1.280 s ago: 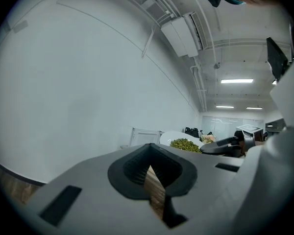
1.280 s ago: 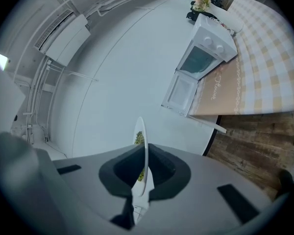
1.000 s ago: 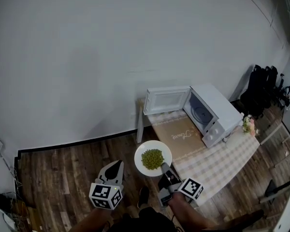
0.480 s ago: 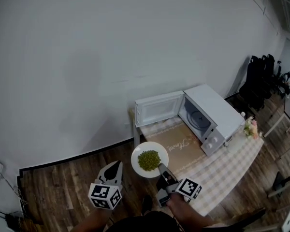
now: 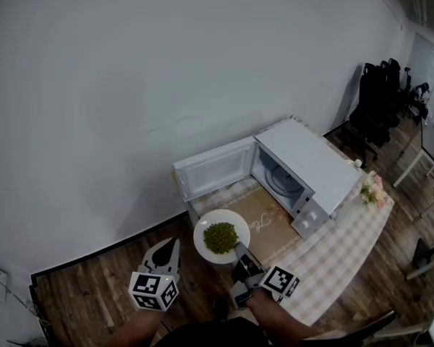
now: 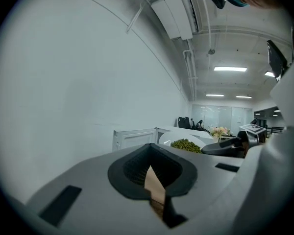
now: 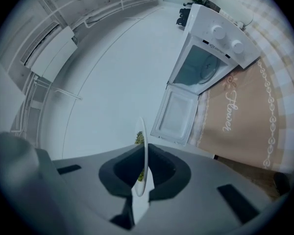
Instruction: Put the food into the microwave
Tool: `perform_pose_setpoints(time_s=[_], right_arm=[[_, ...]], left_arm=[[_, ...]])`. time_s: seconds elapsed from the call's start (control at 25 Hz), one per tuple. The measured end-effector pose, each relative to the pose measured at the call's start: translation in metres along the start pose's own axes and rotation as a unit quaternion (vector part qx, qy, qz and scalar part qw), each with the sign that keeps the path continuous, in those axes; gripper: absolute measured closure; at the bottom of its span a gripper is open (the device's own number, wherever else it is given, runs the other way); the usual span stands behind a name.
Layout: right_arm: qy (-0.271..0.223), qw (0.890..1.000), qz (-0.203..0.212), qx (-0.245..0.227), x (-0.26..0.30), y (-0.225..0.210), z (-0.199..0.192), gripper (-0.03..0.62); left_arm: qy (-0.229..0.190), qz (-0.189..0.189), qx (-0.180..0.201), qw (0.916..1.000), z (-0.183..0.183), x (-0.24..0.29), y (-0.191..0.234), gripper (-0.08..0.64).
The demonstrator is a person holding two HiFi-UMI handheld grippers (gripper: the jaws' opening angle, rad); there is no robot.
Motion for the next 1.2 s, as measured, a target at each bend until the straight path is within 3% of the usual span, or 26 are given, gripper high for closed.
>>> perform_pose_setpoints(time_s=[0.48, 0.8, 1.2], right_arm=[[-0.053, 0.998, -0.003, 0.018, 0.017, -0.036, 0.084, 0.569], [-0.078, 0.996, -0.029, 0.034, -0.001, -0.050, 0.100, 0.569], [-0.131, 0.988, -0.067, 0.037, 0.046, -0.078, 0.128, 0.569]], left_arm=[[0.026, -0.050, 0.025, 0.9981, 0.013, 0.097, -0.026, 0.552], [0.041, -0.091, 0.025, 0.9947, 0.019, 0.126, -0.056, 0.552], [0.050, -0.179, 0.021, 0.9823, 0.015, 0.203, -0.044, 0.552]])
Point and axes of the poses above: the fingertips, and each gripper's own axes: x forward along the fingers, y to its left, z out of its top, the point moved 2 cm from there along -x, backward along the fingers, and after that the axes turned 7 degrees about -z, right-handed, at the moved point
